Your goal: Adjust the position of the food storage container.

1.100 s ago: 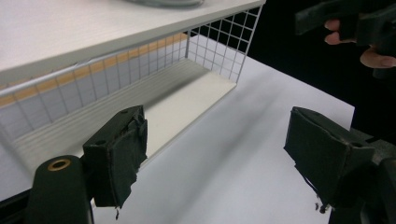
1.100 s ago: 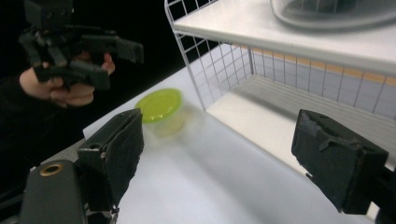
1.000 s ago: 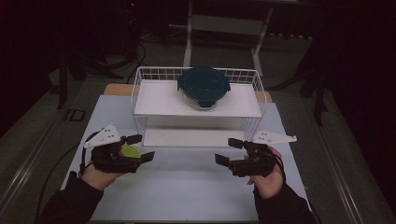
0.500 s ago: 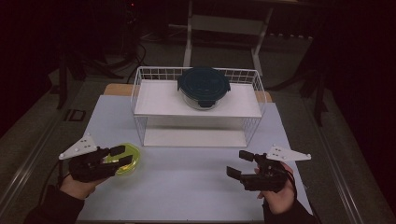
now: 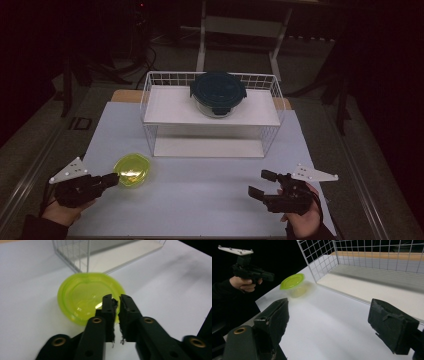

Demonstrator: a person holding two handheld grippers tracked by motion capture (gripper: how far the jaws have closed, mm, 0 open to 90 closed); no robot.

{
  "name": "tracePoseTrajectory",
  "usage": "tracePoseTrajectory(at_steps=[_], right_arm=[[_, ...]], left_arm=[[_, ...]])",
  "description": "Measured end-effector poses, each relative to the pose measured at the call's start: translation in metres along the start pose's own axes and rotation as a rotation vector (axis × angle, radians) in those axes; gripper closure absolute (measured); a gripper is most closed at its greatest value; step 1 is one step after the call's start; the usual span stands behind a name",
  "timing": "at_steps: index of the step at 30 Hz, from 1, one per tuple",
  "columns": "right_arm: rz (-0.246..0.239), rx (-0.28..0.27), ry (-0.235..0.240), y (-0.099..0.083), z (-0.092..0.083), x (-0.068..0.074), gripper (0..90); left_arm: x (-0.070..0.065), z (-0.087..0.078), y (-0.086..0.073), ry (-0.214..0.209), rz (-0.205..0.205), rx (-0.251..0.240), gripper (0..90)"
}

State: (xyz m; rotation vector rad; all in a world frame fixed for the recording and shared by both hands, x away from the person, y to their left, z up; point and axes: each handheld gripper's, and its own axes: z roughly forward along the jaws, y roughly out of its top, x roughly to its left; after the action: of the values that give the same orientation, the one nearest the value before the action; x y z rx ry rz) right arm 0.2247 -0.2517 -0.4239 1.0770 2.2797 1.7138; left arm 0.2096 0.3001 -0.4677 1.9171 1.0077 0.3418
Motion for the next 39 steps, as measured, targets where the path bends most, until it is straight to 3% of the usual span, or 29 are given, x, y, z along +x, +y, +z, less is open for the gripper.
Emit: tracePoseTrajectory(at_steps=[11,17,24,31,39], right_arm=[[0.008,0.005,0.008,-0.004,-0.001,-0.001,16.6],[0.012,0.001,0.008,-0.004,-0.003,-0.002,16.7],[0.017,0.004,0.009,-0.006,-0.002,-0.004,16.7],[0.025,0.008,0.006,-0.008,0.000,-0.006,16.7],[0.033,0.010,0.003,-0.010,-0.001,-0.008,16.7]], left_arm=[[0.024,0.005,-0.025,0.036,0.011,0.065,88.3],[0.037,0.021,-0.040,0.075,-0.008,0.154,88.7],[0.049,0.035,-0.042,0.114,-0.033,0.152,89.0],[0.050,0.048,-0.036,0.113,-0.023,0.142,89.0],[0.040,0.050,-0.035,0.071,-0.005,0.155,88.9]])
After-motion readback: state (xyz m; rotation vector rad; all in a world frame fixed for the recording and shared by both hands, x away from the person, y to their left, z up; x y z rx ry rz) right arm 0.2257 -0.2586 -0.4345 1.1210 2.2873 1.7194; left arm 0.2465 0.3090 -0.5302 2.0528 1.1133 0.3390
